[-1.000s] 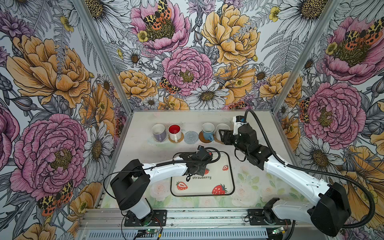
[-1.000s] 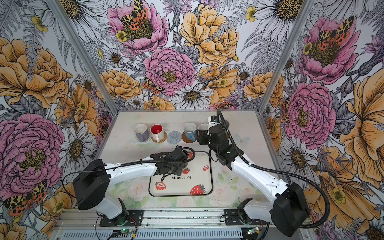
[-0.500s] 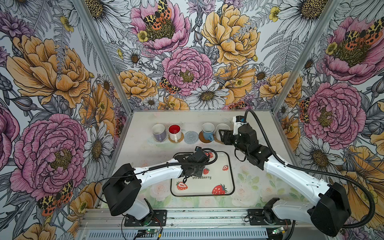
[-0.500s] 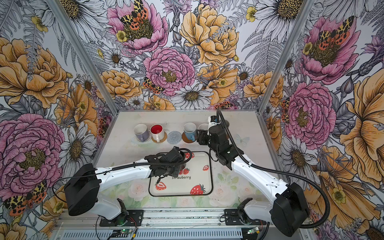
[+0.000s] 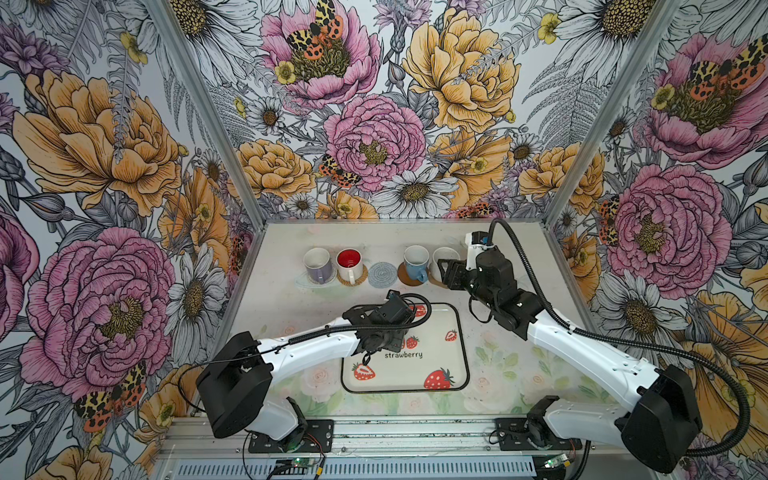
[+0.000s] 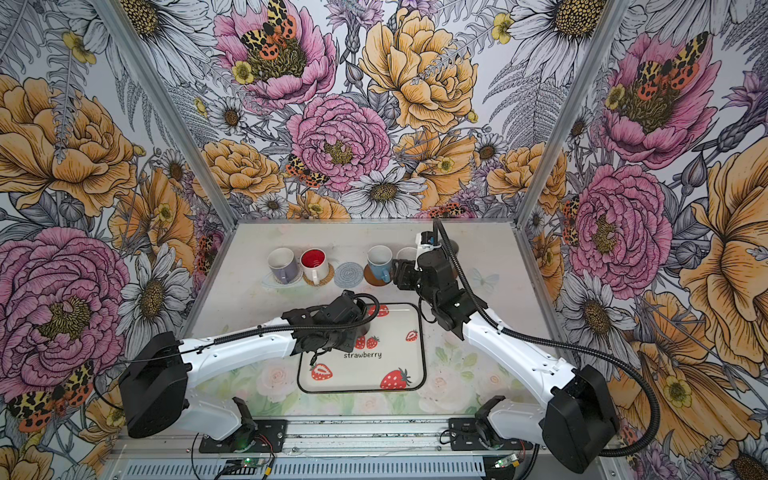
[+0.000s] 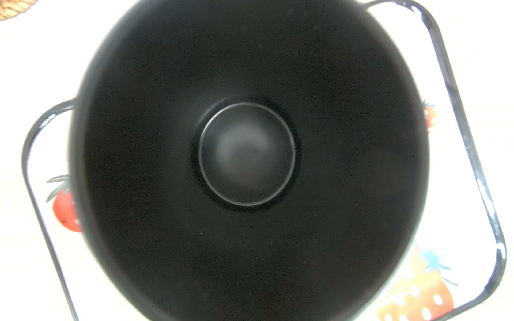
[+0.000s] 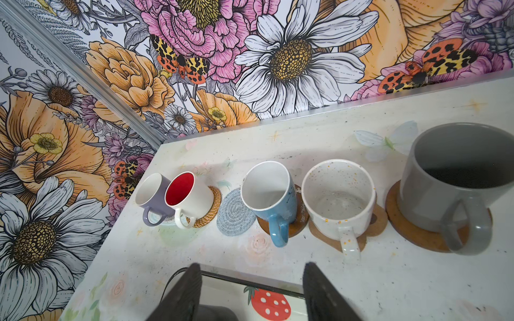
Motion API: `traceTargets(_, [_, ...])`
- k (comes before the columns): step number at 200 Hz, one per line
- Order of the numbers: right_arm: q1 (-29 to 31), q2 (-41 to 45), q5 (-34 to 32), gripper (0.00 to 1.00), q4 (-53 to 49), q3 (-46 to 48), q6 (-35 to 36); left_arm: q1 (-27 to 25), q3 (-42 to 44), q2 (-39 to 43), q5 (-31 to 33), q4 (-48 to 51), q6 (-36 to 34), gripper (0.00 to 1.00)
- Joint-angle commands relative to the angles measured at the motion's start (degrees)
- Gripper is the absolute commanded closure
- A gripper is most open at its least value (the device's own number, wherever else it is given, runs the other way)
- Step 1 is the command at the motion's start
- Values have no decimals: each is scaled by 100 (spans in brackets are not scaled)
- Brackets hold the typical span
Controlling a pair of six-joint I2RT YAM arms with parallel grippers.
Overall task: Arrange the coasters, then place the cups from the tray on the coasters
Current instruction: 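Lift the black mug with the left gripper toward the mug row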
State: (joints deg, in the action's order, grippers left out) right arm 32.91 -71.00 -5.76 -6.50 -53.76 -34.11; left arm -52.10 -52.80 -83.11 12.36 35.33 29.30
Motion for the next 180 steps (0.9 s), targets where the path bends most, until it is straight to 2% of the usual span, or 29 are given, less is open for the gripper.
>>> traceTargets(1, [-47,-13,31,40,165,-148,-52,185,-202,306,265,-290,-183,100])
traceTargets(99, [-89,-6,67,40,164,-110,-17,993,-1088,144,512,-290,-569,100])
traceTargets(180, [-214,44,111,39,163,-11,-2,1564,-1823,-193,322,-290,-906,100])
